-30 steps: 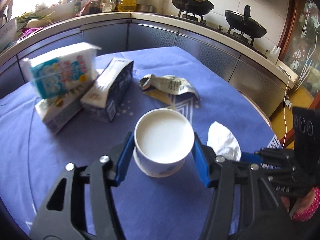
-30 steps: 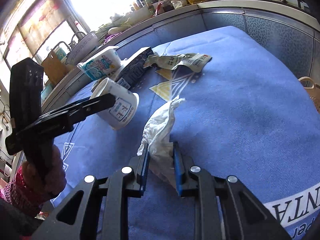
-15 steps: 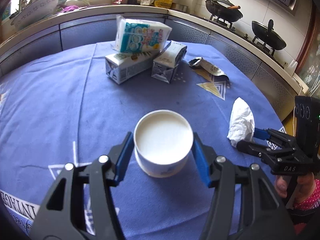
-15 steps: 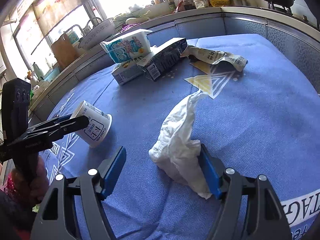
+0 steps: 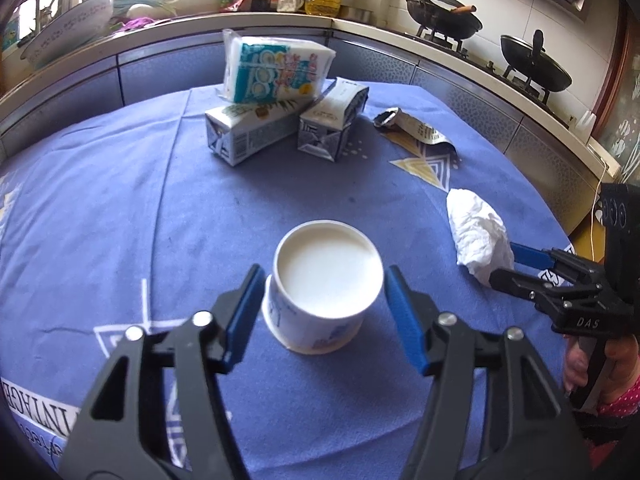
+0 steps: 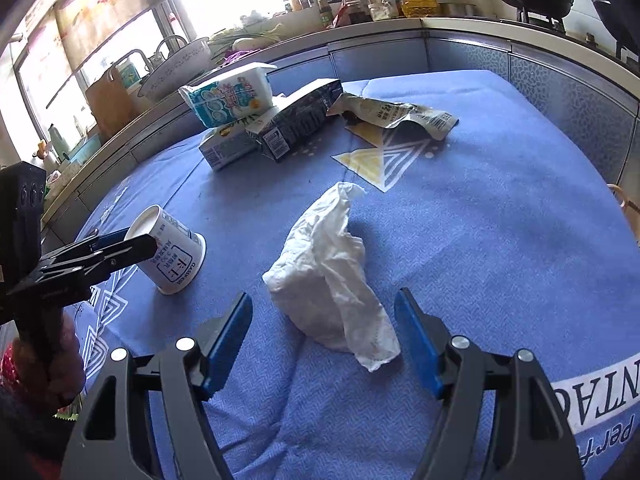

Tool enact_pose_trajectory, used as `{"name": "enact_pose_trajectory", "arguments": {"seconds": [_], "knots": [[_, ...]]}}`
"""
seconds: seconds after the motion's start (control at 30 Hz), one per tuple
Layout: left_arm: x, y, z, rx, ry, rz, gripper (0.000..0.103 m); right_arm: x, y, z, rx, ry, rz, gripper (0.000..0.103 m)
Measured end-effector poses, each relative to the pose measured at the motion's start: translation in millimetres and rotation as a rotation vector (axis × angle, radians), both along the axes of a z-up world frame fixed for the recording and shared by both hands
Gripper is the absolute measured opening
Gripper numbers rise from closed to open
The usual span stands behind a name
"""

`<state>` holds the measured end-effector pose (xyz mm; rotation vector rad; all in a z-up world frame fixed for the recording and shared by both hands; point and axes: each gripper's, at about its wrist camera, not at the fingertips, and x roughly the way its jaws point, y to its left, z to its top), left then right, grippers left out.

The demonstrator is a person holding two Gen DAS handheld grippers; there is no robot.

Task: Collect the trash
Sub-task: 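Grasp the white paper cup with the left gripper while the right gripper grasps the white tissue, then carry the white cup and tissue to the beige basket and open both grippers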

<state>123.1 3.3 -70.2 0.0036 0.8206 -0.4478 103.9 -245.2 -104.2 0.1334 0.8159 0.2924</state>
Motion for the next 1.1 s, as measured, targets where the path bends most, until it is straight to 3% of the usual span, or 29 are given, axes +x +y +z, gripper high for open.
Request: {"name": "enact_pose_trajectory", "arguments": {"seconds": [0.03,0.13,0.17,0.2,0.4,0.73,0.83,0.87,0.9,0.97,1.1], "knots": [[-1.2,-2.1,-0.7,0.015,-0.009,0.003,0.056,-0.1,1.0,-0.7,-0.001,0.000,0.007,0.071],[-2.5,-5.9,-0.8,0.036,-0.022,0.002,0.055,0.4,5.8,-4.0,-0.011,0.018,0.040,0.038],[-1.8,-6.3,-0.5,0.029,-0.014,-0.004,0.055,-0.2,6.5,-4.7,-0.010,0.020,0.050,0.021],[-1.2,-7.0,0.4,0.020,-0.009,-0.011,0.054,-1.0,6.0,-4.6,0.001,0.018,0.057,0.015],[0.9,-29.2,14.6,0.009,-0.021,-0.062,0.054,-6.4,-11.8,3.3,0.062,-0.029,0.024,0.008],[17.8,-112.7,53.4,-0.027,-0.065,-0.212,0.054,-11.4,-80.1,13.4,0.258,-0.049,-0.064,0.008],[21.2,-116.5,64.9,-0.025,-0.091,-0.207,0.054,-2.9,-93.8,4.0,0.452,0.006,-0.039,0.011],[22.8,-114.0,67.7,-0.026,-0.094,-0.196,0.054,1.8,-98.1,-2.0,0.530,0.036,-0.045,0.018],[24.4,-109.7,70.0,-0.029,-0.095,-0.181,0.054,5.6,-100.2,-6.6,0.572,0.059,-0.061,0.037],[25.9,-96.8,72.5,-0.035,-0.095,-0.142,0.054,11.0,-97.9,-7.4,0.575,0.063,-0.077,0.063],[27.4,-64.4,69.8,-0.041,-0.075,-0.063,0.054,17.9,-65.0,5.5,0.404,0.029,0.007,0.067]]}}
